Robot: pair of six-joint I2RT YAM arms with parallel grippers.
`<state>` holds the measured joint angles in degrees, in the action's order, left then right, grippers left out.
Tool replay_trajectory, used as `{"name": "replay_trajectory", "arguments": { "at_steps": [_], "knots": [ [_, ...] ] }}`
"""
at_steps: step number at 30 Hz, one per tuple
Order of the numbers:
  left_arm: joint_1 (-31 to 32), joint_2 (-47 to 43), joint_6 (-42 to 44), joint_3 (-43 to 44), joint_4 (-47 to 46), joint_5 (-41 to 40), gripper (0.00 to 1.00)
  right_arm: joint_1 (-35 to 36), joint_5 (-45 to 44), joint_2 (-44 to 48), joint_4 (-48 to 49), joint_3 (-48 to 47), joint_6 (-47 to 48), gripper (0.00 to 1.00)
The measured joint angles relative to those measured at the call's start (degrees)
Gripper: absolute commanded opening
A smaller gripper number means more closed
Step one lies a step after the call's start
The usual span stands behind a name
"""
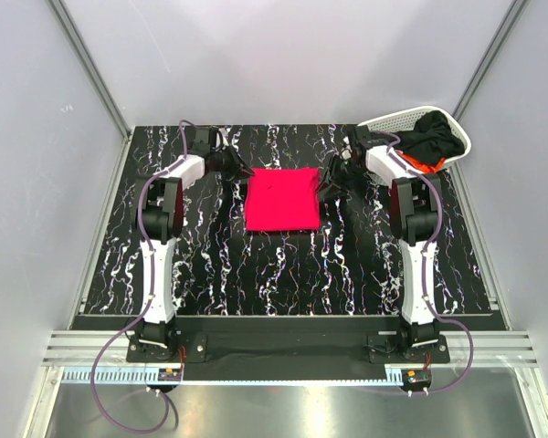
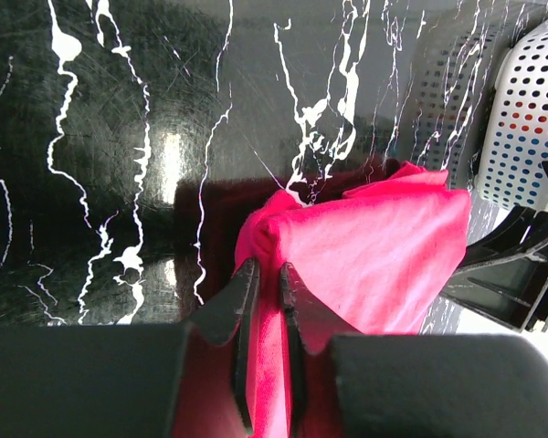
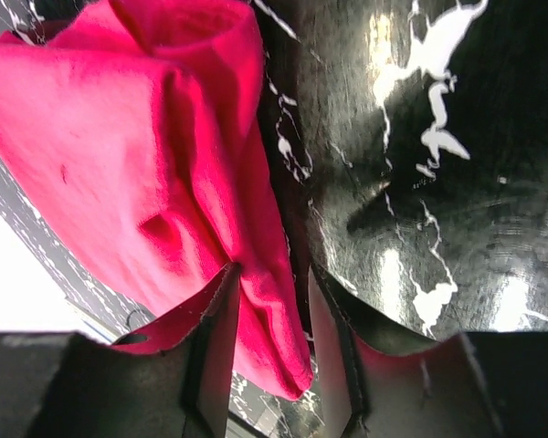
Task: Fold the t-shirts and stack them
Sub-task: Fold the tshirt
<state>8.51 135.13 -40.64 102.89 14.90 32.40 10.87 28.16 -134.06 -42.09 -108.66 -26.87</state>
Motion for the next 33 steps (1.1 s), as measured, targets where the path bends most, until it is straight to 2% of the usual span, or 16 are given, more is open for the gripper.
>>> {"name": "replay_trajectory", "arguments": {
  "at_steps": [6, 11, 15, 22, 24, 33],
  "knots": [
    [0.0, 0.02, -0.2, 0.0, -0.04, 0.02, 0.04, 0.04, -0.48, 4.15, 0.98, 3.63, 0.0, 0.51],
    [0.0, 0.02, -0.46, 0.0, -0.04, -0.02, 0.01, 0.22, -0.17, 8.57, 2.29, 5.73, 0.07, 0.52],
    [0.0, 0.02, -1.03, 0.0, -0.07, -0.02, 0.0, 0.9, 0.96, 8.92, 3.58, 5.81, -0.13, 0.49],
    [-0.02, 0.02, -1.46, 0.0, -0.11, -0.04, 0.0, 2.16, 1.49, 7.98, 3.93, 5.95, -0.44, 0.39],
    [-0.02, 0.02, -1.46, 0.0, -0.2, -0.04, 0.0, 2.23, 1.49, 7.58, 3.96, 5.95, -0.52, 0.33],
    [-0.02, 0.02, -1.51, 0.0, -0.44, -0.04, 0.0, 2.27, 1.46, 5.62, 4.24, 6.36, -0.61, 0.32]
  ]
}}
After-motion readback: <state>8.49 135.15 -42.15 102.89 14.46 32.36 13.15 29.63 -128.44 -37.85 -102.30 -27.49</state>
